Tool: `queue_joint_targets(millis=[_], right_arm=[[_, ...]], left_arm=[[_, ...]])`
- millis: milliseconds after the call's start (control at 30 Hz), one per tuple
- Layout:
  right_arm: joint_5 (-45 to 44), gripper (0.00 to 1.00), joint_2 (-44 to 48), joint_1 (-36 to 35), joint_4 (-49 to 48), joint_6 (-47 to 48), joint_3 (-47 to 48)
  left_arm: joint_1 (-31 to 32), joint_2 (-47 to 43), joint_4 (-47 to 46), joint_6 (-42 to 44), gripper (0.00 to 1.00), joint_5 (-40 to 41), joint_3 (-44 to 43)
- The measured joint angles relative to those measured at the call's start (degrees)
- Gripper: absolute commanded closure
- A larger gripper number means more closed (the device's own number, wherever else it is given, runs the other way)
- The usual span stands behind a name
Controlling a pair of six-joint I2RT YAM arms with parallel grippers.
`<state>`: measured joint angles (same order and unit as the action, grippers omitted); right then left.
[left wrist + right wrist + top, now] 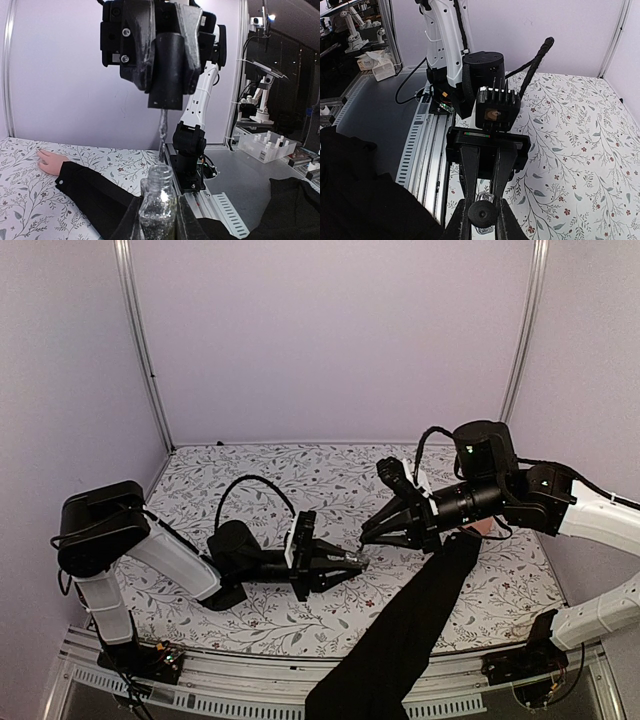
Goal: Paint the nails
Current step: Close the nail polish bottle.
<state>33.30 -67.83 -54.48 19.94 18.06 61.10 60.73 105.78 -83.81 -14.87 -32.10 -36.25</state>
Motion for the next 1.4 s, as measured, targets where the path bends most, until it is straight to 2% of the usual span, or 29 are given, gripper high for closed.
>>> queue_joint_targets(millis=[1400], right_arm=[[-1.7, 1.00, -1.5, -1.3, 0.3, 0.2, -0.7]], left_arm=[[0.0, -0.3, 0.0, 0.3, 1.00, -0.9, -0.2]])
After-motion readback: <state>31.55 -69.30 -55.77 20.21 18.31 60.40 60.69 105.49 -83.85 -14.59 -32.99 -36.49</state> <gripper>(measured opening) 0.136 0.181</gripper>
